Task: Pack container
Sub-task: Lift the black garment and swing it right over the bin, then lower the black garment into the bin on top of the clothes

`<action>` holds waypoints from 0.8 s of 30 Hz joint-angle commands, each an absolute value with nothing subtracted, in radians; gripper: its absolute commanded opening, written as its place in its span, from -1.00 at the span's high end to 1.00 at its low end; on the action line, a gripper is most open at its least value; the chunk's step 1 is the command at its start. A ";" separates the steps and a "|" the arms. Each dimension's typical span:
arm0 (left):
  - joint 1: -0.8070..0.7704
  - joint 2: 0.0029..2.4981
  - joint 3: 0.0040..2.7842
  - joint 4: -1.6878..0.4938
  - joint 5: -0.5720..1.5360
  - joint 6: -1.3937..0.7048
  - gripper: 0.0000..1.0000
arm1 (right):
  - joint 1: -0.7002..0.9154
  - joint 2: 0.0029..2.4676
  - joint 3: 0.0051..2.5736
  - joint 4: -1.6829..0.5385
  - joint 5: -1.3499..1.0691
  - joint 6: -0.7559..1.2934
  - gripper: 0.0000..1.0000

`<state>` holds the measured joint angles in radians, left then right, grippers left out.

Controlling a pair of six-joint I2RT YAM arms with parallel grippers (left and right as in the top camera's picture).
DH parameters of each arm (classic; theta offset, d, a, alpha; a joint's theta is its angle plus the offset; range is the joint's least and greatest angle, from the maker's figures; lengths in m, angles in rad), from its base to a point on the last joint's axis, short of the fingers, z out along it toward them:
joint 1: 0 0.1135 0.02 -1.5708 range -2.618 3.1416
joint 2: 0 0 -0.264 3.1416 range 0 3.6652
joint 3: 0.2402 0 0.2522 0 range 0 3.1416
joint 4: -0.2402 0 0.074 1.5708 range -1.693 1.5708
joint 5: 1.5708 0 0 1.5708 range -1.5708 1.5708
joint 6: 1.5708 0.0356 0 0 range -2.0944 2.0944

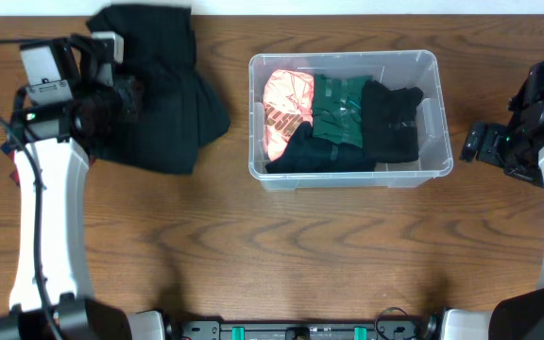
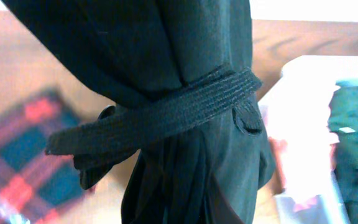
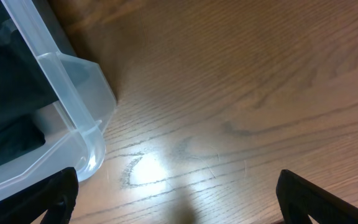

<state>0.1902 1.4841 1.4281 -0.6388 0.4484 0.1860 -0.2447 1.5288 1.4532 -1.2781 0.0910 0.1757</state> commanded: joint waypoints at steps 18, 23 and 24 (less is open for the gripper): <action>-0.285 1.453 1.582 -0.537 0.670 0.810 0.88 | -0.242 1.519 1.463 -1.275 0.104 0.186 -0.99; -0.374 1.511 1.582 -0.537 0.669 0.857 0.88 | -0.242 1.519 1.463 -1.275 0.104 0.186 -0.98; -0.384 1.524 1.583 -0.537 0.669 0.857 0.88 | -0.242 1.519 1.463 -1.275 0.104 0.186 -0.98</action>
<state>-0.3622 1.5024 1.5421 -0.5636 0.6308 0.8024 -0.2447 1.5288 1.4532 -1.2774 0.0914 0.1757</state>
